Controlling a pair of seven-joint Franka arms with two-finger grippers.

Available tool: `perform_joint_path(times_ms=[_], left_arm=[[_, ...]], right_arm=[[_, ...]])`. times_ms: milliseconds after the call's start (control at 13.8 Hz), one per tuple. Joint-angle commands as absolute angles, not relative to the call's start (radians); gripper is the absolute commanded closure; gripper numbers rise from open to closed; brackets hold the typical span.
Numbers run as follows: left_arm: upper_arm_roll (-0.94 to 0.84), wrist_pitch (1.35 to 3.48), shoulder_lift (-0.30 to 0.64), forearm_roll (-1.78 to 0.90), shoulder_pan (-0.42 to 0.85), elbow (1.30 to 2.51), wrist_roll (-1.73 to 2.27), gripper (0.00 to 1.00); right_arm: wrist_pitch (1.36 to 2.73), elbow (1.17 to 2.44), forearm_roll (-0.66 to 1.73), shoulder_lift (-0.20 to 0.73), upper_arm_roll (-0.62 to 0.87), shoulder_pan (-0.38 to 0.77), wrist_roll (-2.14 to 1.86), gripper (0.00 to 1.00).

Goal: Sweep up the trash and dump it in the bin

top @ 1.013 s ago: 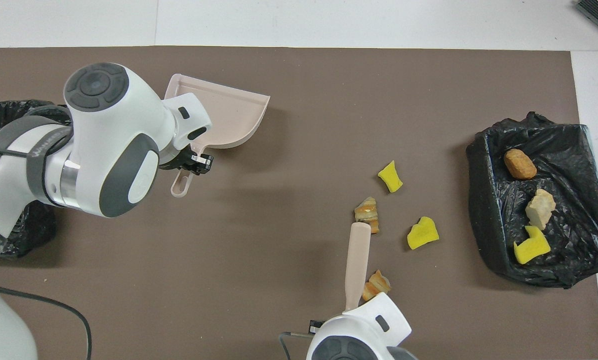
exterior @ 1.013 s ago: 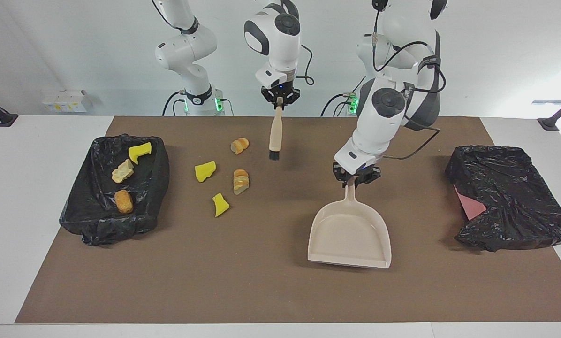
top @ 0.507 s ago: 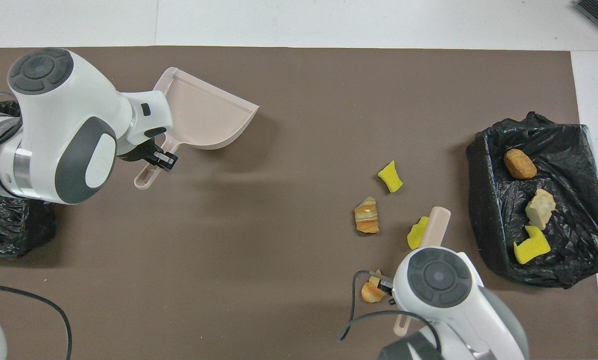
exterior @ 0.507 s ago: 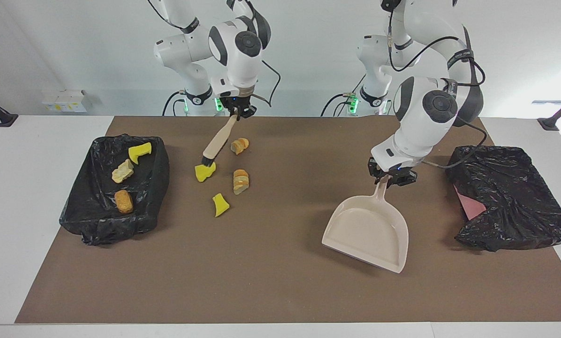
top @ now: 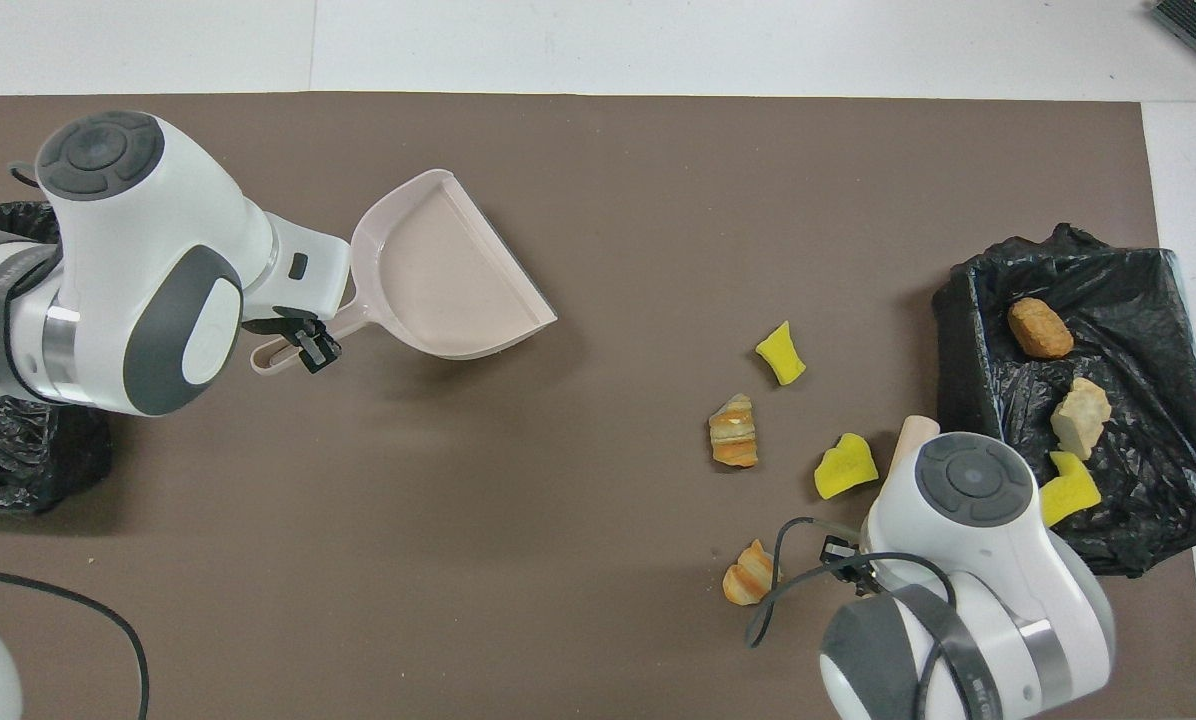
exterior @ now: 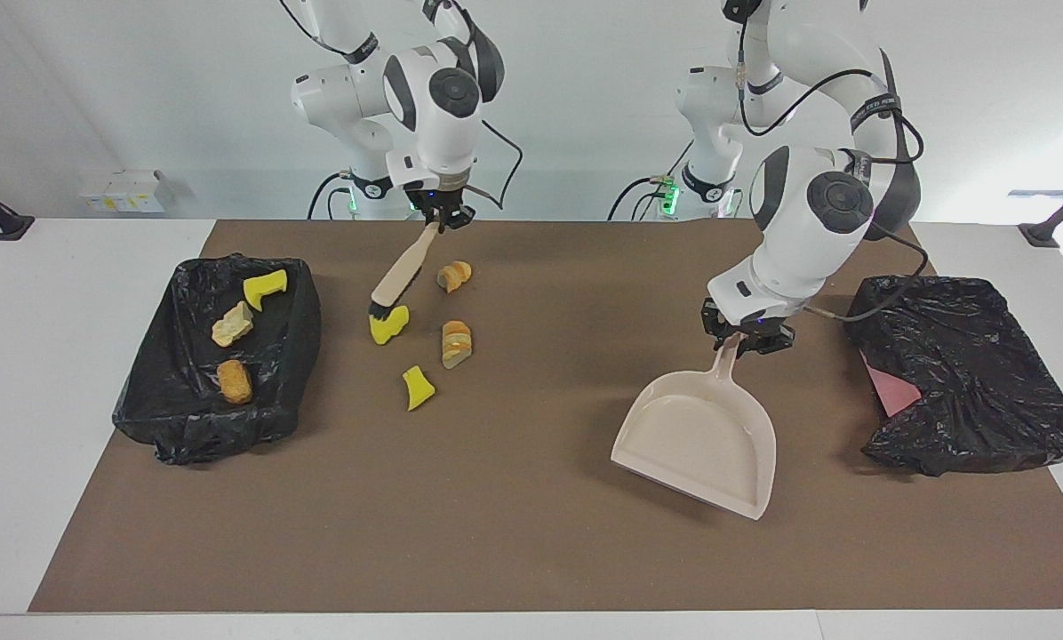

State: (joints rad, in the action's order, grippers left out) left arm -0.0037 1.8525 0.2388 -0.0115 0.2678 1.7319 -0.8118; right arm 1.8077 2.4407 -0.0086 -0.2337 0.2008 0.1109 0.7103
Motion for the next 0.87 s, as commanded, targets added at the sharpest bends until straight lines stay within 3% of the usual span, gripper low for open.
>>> perform_joint_path(times_ms=[0,362,796], left_arm=[[-0.002,1.870,0.157,0.053,0.296,1.841,-0.978,1.00],[-0.002,2.038,-0.015,0.146,0.423,2.142,-1.014,1.00],[-0.009,2.100,-0.009,0.147,0.555,2.187,-0.813,1.00]], right_arm=[[1.873,2.435,-0.006,-0.171,0.215,0.084,0.629,1.00],[1.899,2.307,-0.003,-0.045,0.216,0.101,0.488,1.00],[1.905,2.160,0.033,0.112,0.218,0.193,0.443,1.00]])
